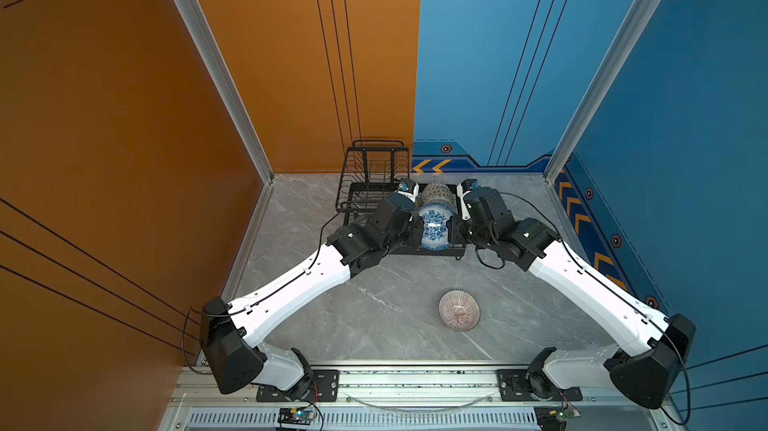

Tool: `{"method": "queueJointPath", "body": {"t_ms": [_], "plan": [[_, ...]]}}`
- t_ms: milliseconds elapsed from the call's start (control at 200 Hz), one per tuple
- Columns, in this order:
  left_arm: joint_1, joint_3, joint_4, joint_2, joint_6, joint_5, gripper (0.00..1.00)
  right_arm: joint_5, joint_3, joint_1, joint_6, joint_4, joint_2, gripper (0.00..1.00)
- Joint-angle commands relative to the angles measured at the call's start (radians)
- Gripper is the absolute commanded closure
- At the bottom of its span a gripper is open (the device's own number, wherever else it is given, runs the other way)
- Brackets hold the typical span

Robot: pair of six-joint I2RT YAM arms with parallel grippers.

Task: Load the bowls into the dish rack
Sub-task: 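Grasp the blue-and-white bowl with the right gripper while the left gripper releases it, then lower the blue-and-white bowl with the right gripper into the rack beside the orange-red bowl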

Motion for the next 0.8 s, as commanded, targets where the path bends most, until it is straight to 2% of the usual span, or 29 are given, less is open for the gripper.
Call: {"method": "queueJointPath", "body": {"t_ms": [0, 130, 185, 446, 796], "plan": [[0.01, 0.036, -0.094, -0.035, 0.048, 0.069, 0.48, 0.033, -0.009, -0.01, -0.071, 0.05, -0.038, 1.0], [0.025, 0.073, -0.201, -0.042, 0.094, 0.089, 0.11, 0.039, -0.004, -0.033, -0.16, 0.053, -0.031, 1.0], [0.032, 0.092, -0.248, -0.048, 0.108, 0.067, 0.0, 0.041, 0.001, -0.044, -0.198, 0.056, -0.024, 1.0], [0.097, 0.09, -0.308, -0.115, 0.125, 0.031, 0.02, 0.068, 0.028, -0.065, -0.393, 0.111, 0.027, 1.0], [0.151, 0.063, -0.316, -0.14, 0.125, 0.057, 0.02, 0.106, -0.153, -0.044, -0.791, 0.519, 0.009, 1.0]]}}
